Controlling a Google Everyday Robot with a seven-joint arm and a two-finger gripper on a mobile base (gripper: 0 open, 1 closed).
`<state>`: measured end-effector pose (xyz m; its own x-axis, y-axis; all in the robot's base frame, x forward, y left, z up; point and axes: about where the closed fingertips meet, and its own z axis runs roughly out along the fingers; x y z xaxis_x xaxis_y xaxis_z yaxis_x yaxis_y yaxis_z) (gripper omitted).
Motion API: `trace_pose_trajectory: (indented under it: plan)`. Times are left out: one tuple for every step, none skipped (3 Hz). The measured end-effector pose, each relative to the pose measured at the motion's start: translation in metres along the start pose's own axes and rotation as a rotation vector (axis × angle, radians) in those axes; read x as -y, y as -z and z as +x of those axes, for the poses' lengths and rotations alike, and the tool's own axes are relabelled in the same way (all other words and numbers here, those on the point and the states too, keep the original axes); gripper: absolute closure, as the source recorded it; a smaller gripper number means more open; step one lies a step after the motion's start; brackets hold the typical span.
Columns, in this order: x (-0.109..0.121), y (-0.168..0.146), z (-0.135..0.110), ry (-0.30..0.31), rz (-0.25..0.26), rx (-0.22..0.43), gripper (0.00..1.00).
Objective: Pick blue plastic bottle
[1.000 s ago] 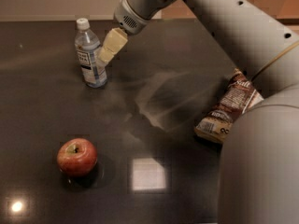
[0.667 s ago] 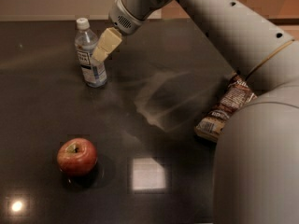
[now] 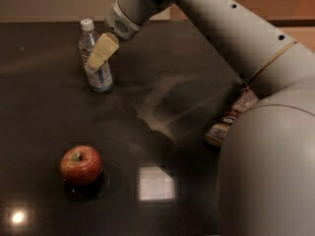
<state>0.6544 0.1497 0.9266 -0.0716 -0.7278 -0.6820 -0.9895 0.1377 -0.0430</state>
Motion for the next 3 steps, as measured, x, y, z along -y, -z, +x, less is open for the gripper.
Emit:
trace_pose_trajectory:
  plan:
    - [-0.003, -0.003, -0.005, 0.004, -0.007, 0.006, 0.18]
    - [-0.005, 0.0, -0.011, 0.016, -0.016, 0.021, 0.41]
    - [-0.01, 0.009, -0.017, 0.036, -0.027, 0.037, 0.64]
